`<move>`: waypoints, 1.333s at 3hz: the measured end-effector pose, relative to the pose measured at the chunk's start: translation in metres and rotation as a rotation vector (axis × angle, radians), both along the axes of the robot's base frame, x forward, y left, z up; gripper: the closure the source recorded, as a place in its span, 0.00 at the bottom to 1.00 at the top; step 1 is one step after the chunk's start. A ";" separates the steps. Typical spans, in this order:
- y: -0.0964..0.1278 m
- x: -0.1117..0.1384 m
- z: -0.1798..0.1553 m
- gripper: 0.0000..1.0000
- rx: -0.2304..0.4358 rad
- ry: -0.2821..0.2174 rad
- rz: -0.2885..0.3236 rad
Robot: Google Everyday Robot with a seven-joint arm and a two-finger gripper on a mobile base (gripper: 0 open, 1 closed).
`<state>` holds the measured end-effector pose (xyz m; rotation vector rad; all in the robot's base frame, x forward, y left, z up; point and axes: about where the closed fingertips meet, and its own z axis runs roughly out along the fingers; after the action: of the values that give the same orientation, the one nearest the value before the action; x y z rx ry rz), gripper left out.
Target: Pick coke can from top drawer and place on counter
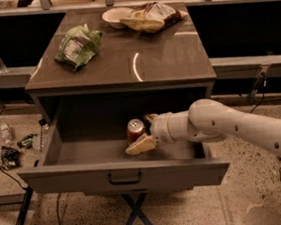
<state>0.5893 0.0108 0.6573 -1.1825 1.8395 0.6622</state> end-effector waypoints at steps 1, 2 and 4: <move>0.005 -0.005 -0.010 0.42 -0.001 0.025 0.011; 0.011 -0.009 -0.011 0.73 0.033 0.032 0.003; -0.027 -0.026 0.055 1.00 0.105 -0.041 -0.119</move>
Offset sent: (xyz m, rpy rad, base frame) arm -0.0118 0.0139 -0.0192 0.0415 0.0535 0.0081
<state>0.5637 -0.0158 0.7120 -1.0035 1.8028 0.6535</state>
